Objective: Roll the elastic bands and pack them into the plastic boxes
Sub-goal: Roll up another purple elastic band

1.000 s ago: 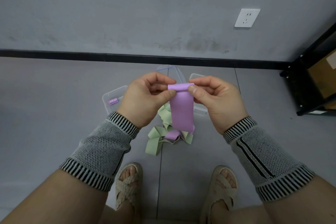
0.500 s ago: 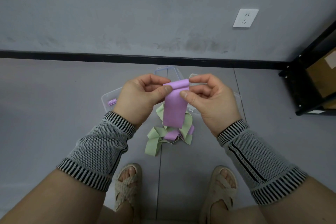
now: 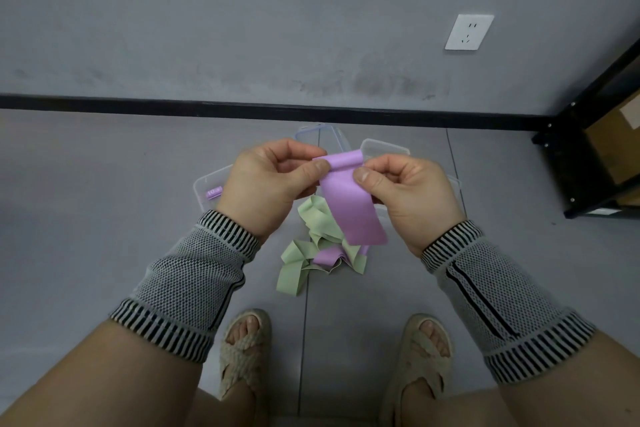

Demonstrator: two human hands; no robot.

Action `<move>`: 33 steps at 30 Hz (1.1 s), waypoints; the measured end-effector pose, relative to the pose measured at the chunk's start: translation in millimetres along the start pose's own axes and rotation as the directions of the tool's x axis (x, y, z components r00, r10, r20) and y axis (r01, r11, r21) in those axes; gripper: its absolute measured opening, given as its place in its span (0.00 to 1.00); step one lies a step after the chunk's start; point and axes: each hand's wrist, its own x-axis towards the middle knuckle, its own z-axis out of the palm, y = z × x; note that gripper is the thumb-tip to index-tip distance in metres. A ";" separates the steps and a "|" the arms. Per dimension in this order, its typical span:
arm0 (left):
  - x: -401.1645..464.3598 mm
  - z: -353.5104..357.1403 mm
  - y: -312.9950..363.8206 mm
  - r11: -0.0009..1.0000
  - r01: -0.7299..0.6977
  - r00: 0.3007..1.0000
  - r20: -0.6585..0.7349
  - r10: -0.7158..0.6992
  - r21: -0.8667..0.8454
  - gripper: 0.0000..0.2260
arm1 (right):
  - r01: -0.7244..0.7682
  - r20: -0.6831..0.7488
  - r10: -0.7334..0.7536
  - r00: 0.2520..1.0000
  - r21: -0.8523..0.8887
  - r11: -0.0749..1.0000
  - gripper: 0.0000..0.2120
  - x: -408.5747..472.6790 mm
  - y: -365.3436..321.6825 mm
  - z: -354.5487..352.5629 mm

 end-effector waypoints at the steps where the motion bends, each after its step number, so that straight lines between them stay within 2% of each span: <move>1: -0.3 1.0 -1.0 1.000 -0.007 1.000 0.000 0.007 0.008 0.06 | -0.009 0.013 0.009 1.000 0.000 1.000 0.09 0.0 0.6 0.8; 7: 0.2 0.4 -0.4 0.997 -0.072 0.996 0.049 0.070 0.036 0.10 | -0.038 0.073 0.031 0.997 0.103 0.994 0.05 -2.5 -4.0 -3.6; 13: -2.7 3.4 0.9 0.988 -0.130 0.988 0.088 0.123 0.080 0.11 | 0.020 -0.008 -0.020 1.000 0.100 0.995 0.06 -2.6 -4.5 -0.8; 19: -0.6 2.9 -1.3 1.000 -0.014 0.999 0.047 0.013 0.022 0.10 | 0.034 -0.018 -0.032 0.999 0.143 0.989 0.08 -2.6 -5.1 -3.1; 21: -0.7 2.0 -0.7 1.000 -0.014 0.999 0.051 0.013 0.027 0.08 | 0.040 -0.026 -0.036 0.999 0.153 0.987 0.09 -2.8 -6.1 -2.8; 25: -1.7 3.6 1.1 0.998 -0.055 0.998 0.016 0.055 0.026 0.08 | 0.032 -0.128 -0.005 0.992 0.205 0.978 0.09 -4.5 -7.8 4.7; 29: -2.6 5.2 2.8 0.996 -0.089 0.996 -0.002 0.089 0.026 0.09 | 0.101 -0.250 -0.043 0.967 0.224 0.969 0.07 -9.0 -11.0 15.2; 33: -3.2 7.0 1.7 0.993 -0.107 0.994 -0.004 0.108 0.040 0.09 | 0.135 -0.304 -0.081 0.949 0.163 0.977 0.06 -10.5 -9.3 18.5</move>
